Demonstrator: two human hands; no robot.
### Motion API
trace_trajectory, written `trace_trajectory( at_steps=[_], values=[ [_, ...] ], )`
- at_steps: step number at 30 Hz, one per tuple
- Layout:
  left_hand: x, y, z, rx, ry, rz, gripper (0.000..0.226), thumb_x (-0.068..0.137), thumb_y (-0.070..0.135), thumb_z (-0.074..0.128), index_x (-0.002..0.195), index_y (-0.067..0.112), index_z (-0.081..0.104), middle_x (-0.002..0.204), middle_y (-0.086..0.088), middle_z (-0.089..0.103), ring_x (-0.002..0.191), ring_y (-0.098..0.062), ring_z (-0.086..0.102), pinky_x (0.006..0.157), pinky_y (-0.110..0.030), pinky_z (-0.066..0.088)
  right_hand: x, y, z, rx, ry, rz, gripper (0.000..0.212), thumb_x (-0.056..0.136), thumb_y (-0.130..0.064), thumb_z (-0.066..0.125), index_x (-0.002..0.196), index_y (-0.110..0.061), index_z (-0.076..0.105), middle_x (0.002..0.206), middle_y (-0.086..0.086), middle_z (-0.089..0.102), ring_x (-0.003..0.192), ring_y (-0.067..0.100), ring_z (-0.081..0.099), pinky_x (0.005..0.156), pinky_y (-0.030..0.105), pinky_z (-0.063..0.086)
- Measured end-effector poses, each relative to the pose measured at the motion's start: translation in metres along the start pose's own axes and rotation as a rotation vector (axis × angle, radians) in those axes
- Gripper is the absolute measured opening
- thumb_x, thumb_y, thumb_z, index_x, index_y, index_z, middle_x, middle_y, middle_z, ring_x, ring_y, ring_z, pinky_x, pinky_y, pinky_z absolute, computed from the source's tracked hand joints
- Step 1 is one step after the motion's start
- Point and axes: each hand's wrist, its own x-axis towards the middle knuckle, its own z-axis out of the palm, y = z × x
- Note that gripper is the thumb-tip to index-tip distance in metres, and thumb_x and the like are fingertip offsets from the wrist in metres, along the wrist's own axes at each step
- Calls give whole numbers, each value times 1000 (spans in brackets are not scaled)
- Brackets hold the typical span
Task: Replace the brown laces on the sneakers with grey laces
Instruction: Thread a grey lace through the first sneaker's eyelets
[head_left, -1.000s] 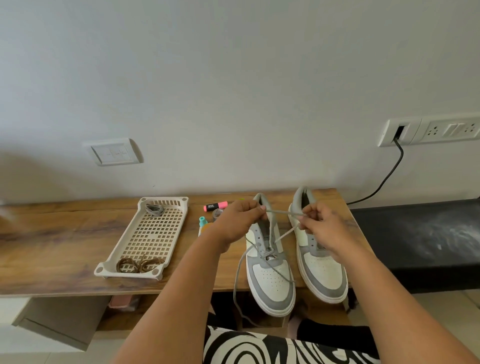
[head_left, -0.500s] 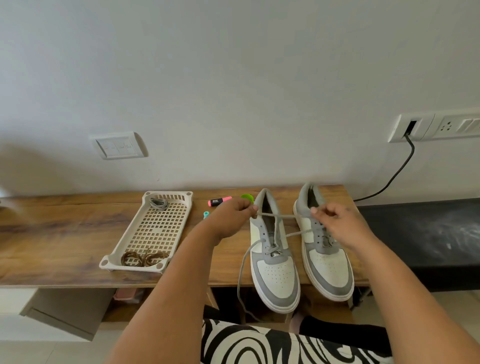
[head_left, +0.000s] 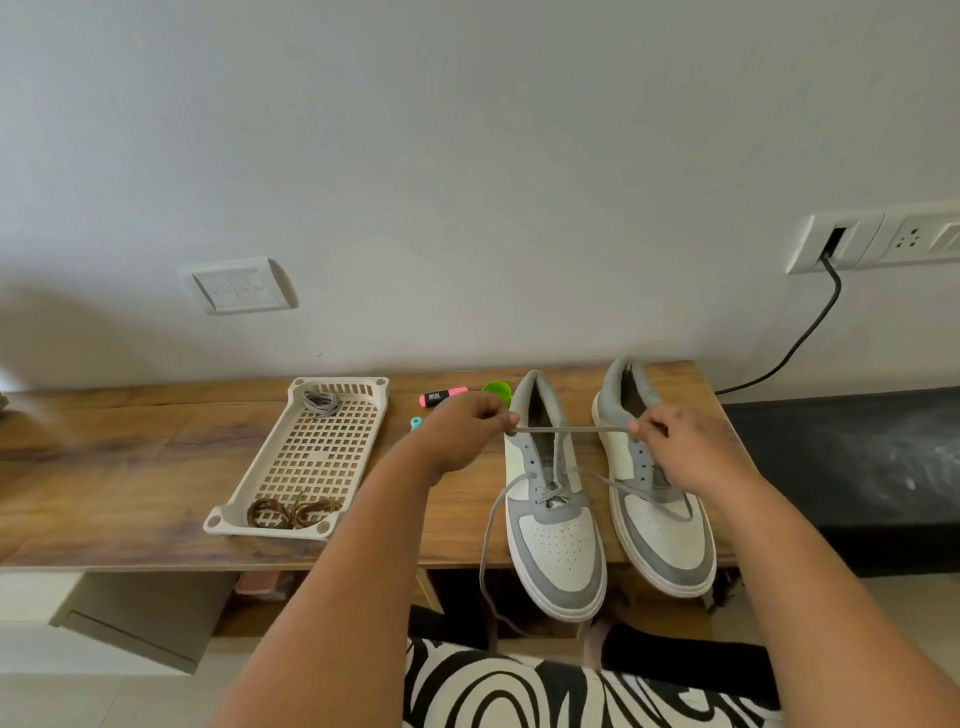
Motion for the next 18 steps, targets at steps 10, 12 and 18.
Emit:
trace_trajectory(
  at_steps=[10, 12, 18],
  values=[
    [1, 19, 30, 53, -11, 80, 15, 95, 28, 63, 88, 16, 68, 87, -3, 72, 78, -14, 56, 75, -31, 45, 2, -27, 38, 598, -223, -142, 15, 96, -22, 61, 109, -24, 68, 84, -8, 73, 86, 4, 68, 85, 29, 51],
    [2, 16, 27, 29, 19, 69, 9, 93, 25, 65, 88, 18, 68, 88, -2, 74, 79, -21, 61, 77, -35, 50, 4, -22, 37, 609, -159, -129, 12, 93, -18, 65, 101, -24, 70, 78, -5, 73, 81, 7, 68, 77, 26, 51],
    [4, 9, 25, 19, 5, 28, 7, 86, 14, 74, 88, 21, 74, 87, 1, 76, 92, -14, 70, 92, -38, 55, 4, -8, 26, 422, -101, -113, 12, 93, -22, 65, 102, -30, 65, 90, -12, 69, 92, 5, 64, 61, 6, 40]
  ],
)
